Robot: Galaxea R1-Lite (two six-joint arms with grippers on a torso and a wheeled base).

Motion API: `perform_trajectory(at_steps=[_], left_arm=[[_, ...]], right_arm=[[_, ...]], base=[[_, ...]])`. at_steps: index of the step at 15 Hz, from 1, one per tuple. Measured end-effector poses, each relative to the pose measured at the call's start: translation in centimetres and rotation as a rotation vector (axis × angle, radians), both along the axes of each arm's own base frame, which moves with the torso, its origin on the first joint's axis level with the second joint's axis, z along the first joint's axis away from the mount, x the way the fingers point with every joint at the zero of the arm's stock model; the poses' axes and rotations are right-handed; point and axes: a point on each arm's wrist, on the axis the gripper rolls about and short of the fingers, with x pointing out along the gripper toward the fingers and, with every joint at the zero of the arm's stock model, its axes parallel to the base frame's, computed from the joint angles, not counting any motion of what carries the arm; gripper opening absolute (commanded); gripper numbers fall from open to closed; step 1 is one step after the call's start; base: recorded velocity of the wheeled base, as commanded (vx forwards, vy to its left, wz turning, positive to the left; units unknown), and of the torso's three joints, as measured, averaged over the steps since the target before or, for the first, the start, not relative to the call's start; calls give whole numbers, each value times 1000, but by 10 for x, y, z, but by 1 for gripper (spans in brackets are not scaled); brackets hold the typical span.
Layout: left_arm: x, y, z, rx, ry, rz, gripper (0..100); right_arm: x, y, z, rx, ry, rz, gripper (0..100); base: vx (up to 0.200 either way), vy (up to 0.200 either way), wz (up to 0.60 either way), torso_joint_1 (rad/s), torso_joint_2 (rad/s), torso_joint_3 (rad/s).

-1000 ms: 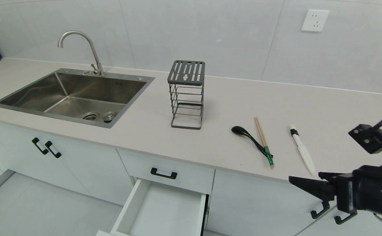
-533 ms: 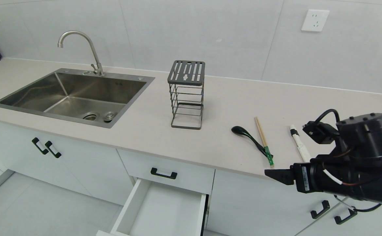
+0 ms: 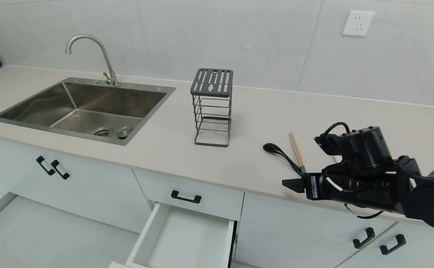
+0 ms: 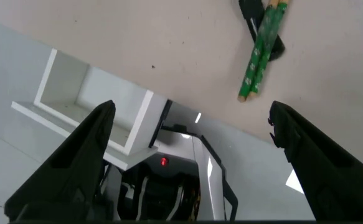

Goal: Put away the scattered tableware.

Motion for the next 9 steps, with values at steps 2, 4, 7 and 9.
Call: perform_trajectory(at_steps=[2,4,7,9], left_arm=[[0,0,0,0,0,0,100],[0,0,0,0,0,0,100],[0,0,0,0,0,0,100],[0,0,0,0,0,0,100]], right_arm=[[8,3,-8,-12,19,-6,100],[11,5,-15,-21,37,-5,100],[13,6,-19,-28,51,-5,100],[16,7,-21,-28,53,-6,100]], base=[[0,0,0,0,0,0],[0,0,0,0,0,0],[0,0,0,0,0,0],[0,0,0,0,0,0]])
